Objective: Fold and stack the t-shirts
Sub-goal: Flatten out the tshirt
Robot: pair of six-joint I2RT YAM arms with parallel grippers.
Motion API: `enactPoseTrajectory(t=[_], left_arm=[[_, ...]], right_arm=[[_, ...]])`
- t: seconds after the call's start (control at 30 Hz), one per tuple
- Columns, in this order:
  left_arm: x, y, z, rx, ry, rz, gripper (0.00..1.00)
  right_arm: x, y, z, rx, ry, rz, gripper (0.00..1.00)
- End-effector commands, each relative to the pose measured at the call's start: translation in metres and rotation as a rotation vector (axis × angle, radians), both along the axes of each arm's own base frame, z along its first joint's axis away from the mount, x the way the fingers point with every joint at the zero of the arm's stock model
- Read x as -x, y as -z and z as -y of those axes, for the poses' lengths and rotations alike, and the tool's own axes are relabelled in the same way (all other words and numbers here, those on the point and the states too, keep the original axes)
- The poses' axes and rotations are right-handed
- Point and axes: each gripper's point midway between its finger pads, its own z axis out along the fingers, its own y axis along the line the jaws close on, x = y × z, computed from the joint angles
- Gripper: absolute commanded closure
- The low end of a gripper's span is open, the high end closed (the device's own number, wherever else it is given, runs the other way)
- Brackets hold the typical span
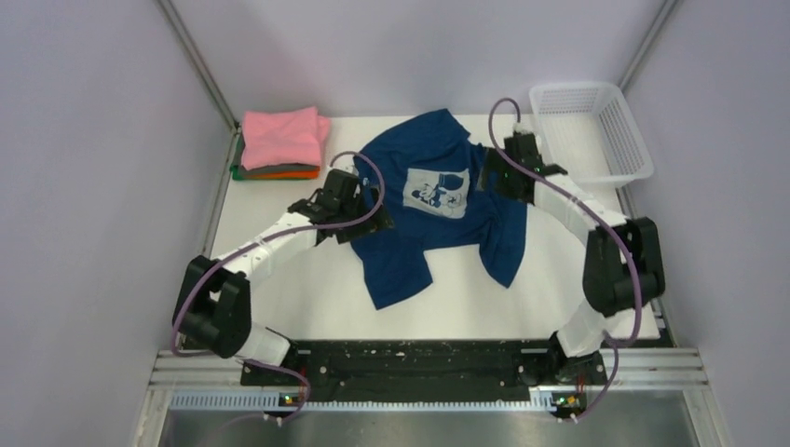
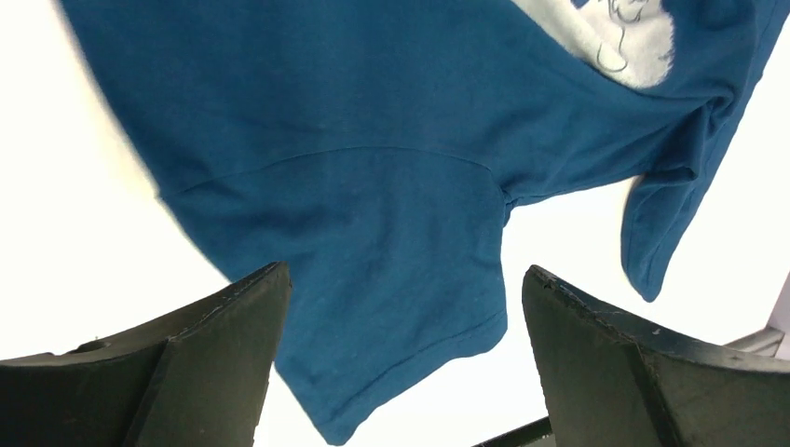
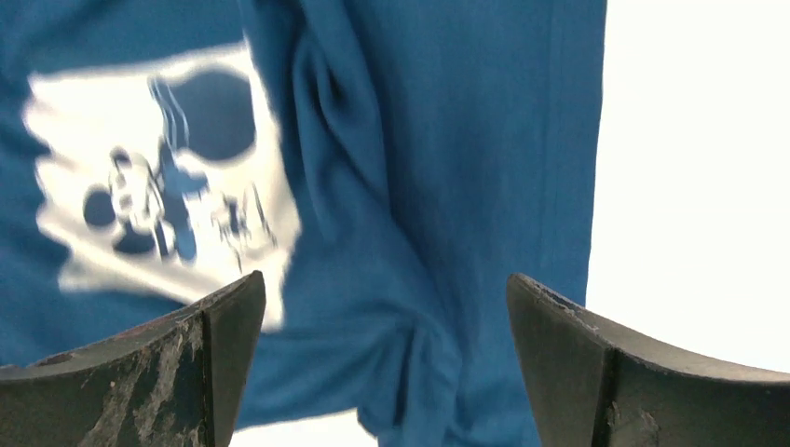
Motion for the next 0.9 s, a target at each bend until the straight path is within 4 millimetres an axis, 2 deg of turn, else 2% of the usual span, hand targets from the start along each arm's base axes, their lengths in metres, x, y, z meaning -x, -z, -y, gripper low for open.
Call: enactPoseTrajectory(t=[0.0,0.1,0.23,0.3,0.4,0.53,0.63,0.7,0.87], left_arm=[[-0.016,0.001,0.042,0.111,0.116,0.008,0.01],[-0.032,0.001,0.061,0.141,0.173,0.024,0.01],[-0.048,0.025,0.069,0.109,0.191,-0.017,0.01],[-0.051,0.042,0.060,0.060,0.166,-0.056,0.01],[-0.042,0.069,0.032,0.005,0.103,-0.129,0.01],[-0.003,0.107,-0.012,-0.040,0.009,-0.257,0.01],[0.032,0.120,-0.042,-0.097,-0.061,-0.347,0.01],[0.054,0.120,-0.054,-0.119,-0.087,-0.393,0.01],[0.095,0.094,-0.063,-0.096,-0.111,-0.438,0.01]], right_arm=[[0.047,0.021,-0.015,-0.186,0.006,-0.051,0.01],[0.086,0.043,-0.017,-0.221,-0.020,-0.115,0.01],[0.112,0.070,-0.031,-0.318,-0.068,-0.174,0.02],[0.118,0.081,-0.029,-0.314,-0.041,-0.212,0.02],[0.127,0.093,-0.009,-0.263,0.047,-0.260,0.02],[0.146,0.098,0.023,-0.232,0.151,-0.302,0.01],[0.167,0.101,0.044,-0.193,0.215,-0.352,0.01],[0.181,0.101,0.056,-0.161,0.248,-0.380,0.01],[0.205,0.090,0.084,-0.043,0.318,-0.405,0.01]])
